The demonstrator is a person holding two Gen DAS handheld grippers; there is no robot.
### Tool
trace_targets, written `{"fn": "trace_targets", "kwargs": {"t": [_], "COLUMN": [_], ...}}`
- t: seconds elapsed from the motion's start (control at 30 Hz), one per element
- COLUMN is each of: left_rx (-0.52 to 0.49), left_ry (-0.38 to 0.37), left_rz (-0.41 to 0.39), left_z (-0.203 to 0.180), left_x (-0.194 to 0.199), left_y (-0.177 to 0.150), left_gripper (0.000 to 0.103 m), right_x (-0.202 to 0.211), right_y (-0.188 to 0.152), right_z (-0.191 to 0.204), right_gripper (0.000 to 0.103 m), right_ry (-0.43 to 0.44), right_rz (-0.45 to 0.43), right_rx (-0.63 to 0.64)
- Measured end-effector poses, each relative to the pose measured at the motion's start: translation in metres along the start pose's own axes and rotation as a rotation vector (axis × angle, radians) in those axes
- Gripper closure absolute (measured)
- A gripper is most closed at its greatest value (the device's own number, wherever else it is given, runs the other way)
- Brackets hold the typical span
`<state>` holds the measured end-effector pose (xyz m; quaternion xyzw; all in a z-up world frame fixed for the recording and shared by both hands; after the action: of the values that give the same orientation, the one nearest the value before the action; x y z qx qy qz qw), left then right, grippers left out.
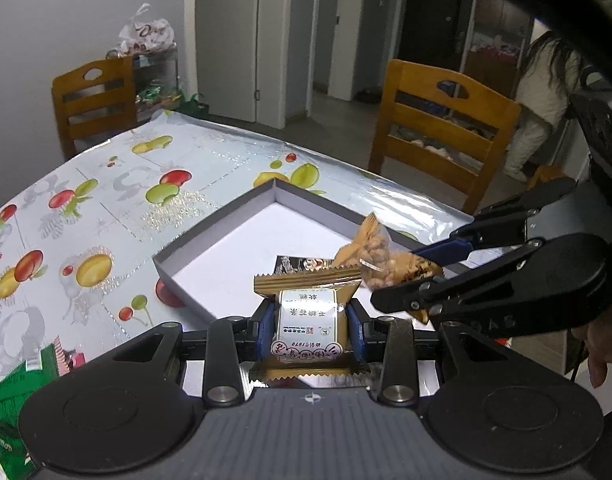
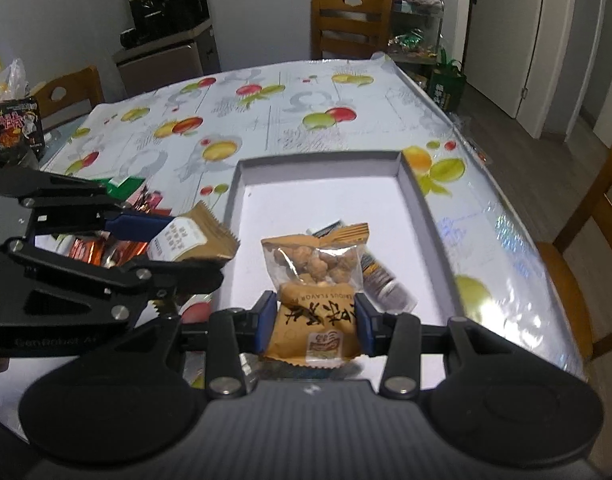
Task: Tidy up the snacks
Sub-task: 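Lower both held snacks into the box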
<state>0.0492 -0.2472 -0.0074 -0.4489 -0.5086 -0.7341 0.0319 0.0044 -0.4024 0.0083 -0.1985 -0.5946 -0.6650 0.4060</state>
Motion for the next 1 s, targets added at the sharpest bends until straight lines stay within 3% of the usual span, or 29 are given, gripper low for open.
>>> {"fn": "trace_targets", "kwargs": {"t": [0.4,1.0], "left_rx": [0.007,0.007], "left_ry": [0.055,0.028], "left_rz": [0.061,0.093], "left_z": [-0.02,-0.037], "left_x": [-0.028,-0.05], "left_y": [0.017,0.016], "left_gripper": [0.065,0.064], "right_x": [-0.008,-0.007], "right_y": [0.001,-0.009], "right_z": [-0.053,-0.066], "right_gripper": [0.062,0.062], "right_ry": [0.061,0.067], "right_rz": [0.016,0.05], "right_rx": [-0.009,-0.009]}}
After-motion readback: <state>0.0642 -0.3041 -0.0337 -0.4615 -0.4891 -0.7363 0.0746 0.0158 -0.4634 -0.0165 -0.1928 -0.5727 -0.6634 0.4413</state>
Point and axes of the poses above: each gripper's, at about its wrist camera, not at the fingertips, and x roughly against the way its jaws point, z to its left, y to its top, the point moved 3 cm from there along -x, roughly the way its jaws point, and after that the axes turned 11 degrees about y, right-handed, at the moved point
